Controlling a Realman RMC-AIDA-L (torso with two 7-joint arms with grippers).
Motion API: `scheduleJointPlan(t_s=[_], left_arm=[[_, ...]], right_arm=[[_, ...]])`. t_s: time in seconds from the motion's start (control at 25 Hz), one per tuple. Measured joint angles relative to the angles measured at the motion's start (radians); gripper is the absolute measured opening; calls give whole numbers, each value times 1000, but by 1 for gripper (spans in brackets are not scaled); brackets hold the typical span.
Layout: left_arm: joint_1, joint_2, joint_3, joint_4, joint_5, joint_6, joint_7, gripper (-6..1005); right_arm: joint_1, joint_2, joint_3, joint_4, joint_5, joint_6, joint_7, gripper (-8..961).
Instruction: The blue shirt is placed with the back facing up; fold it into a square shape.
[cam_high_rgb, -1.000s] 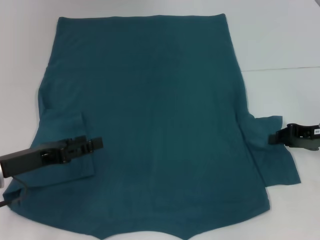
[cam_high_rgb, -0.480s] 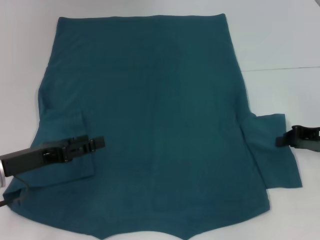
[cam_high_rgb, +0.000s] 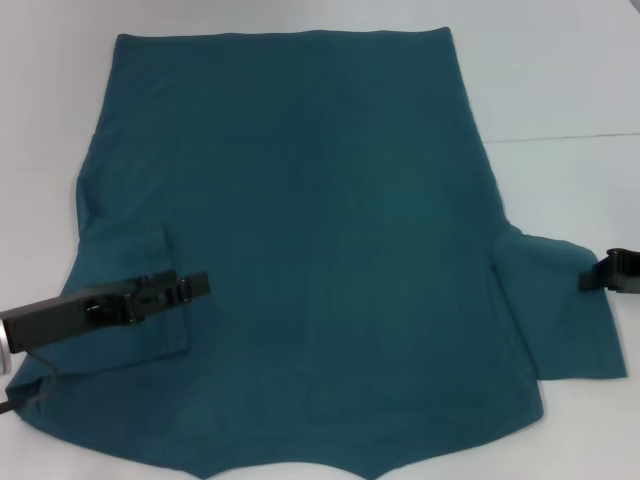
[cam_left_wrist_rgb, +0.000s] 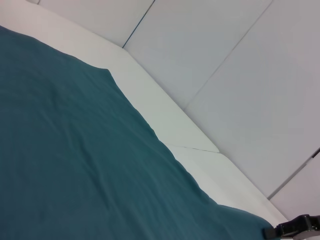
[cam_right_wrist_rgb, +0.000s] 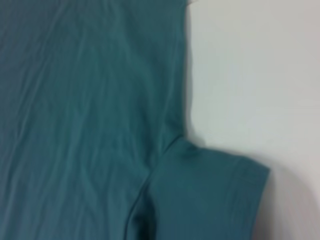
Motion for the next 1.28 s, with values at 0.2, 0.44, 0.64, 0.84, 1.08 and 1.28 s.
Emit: scheduleJointPlan(t_s=[0.2,0.44,0.64,0.84,1.08,1.28], left_arm=[[2,1,0,0,0,-1,-6,736],[5,0,0,0,0,-4,-8,737],[3,0,0,0,0,-3,-8,737],[2,0,0,0,0,-4,-9,737],[3,0,0,0,0,-4,-9,736],[3,0,0,0,0,-4,-9,736]], right_arm=[[6,-10,4,-6,-23,14,11,24],[18,-16,-3,-43,-25,11,24,25],[50,-31,-3,-50,-62,2,42,25],[95,-33,-4,-52,-117,-9,50,26],[135,-30,-4,-67,-157,-18,67,26],[151,-25,-15,-92,-181,-26,85,27]])
